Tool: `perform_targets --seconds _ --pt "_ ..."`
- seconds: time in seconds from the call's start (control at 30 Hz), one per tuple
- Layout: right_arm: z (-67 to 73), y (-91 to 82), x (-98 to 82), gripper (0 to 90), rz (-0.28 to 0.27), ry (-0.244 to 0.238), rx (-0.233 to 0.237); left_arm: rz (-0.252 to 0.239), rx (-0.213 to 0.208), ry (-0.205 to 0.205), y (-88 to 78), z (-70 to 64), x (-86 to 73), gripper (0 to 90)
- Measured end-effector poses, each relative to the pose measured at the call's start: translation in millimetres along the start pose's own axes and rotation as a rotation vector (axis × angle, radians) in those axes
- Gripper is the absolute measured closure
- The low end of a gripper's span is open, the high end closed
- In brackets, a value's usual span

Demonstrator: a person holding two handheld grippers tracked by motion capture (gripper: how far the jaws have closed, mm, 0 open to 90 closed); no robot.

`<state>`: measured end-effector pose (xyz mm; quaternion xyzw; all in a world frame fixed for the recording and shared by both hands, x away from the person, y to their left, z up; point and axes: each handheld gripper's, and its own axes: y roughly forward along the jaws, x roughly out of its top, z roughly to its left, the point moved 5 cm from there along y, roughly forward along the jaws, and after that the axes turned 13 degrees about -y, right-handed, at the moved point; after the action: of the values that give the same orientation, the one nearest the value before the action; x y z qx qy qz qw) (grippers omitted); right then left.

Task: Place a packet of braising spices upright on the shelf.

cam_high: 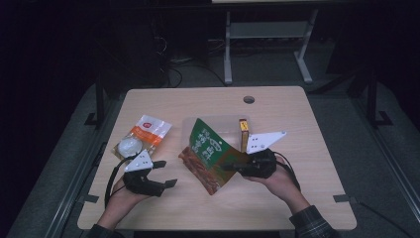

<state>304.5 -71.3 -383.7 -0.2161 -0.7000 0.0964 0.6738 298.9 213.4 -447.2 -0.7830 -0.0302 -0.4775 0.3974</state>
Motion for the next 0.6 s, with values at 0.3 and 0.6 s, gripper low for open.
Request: perform_targets --seconds 0.3,0.6 --pt "-1.5 -21.5 16.1 89.9 -0.007 -0.029 0.012 0.033 0.003 -0.032 2.1 3.0 -12.6 13.8" --pt "-12.0 -39.4 36.1 89.9 -0.001 -0.059 -0.024 0.065 -0.005 -0.034 11.5 5.8 -17.2 13.4"
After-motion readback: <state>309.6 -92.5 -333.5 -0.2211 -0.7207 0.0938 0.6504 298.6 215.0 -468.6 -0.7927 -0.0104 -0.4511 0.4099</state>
